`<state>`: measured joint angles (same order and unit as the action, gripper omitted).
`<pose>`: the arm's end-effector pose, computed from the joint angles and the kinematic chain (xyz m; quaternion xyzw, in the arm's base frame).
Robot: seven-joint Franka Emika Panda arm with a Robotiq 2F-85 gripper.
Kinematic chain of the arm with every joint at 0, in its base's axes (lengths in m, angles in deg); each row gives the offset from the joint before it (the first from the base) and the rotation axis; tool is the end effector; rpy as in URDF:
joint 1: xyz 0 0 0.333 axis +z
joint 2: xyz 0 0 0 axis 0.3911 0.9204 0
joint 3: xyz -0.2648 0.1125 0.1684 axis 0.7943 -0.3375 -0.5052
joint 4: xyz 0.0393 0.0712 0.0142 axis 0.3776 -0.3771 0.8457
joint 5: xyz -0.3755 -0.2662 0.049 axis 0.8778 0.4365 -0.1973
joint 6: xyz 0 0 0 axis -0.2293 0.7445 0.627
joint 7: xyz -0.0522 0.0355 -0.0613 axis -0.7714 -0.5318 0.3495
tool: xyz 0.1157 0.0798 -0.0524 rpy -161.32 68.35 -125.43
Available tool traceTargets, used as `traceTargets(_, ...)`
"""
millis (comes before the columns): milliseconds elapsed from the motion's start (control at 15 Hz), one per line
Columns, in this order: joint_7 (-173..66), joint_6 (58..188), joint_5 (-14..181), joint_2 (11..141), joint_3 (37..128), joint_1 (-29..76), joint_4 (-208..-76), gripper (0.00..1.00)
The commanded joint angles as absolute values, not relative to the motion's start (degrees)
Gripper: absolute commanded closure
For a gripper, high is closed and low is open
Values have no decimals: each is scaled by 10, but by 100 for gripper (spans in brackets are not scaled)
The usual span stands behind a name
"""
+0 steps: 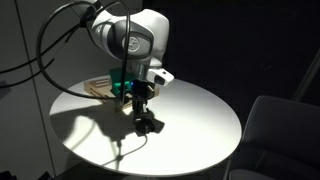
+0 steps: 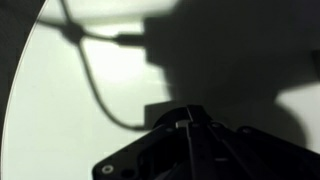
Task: Push the black object on the table to the left then take the frame off the tray and put it on the table
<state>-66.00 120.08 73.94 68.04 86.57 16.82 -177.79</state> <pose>0.5620 -0.1382 0.2203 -0.9508 0.3058 0.0398 0.0306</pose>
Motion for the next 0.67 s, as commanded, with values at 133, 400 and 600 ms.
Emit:
traceTargets(133,-666,1186,743,697,869,164,-1751,98)
traceTargets(400,-662,1188,738,704,875,160,-1754,99)
traceTargets(600,-658,1186,735,709,880,154,-1748,99)
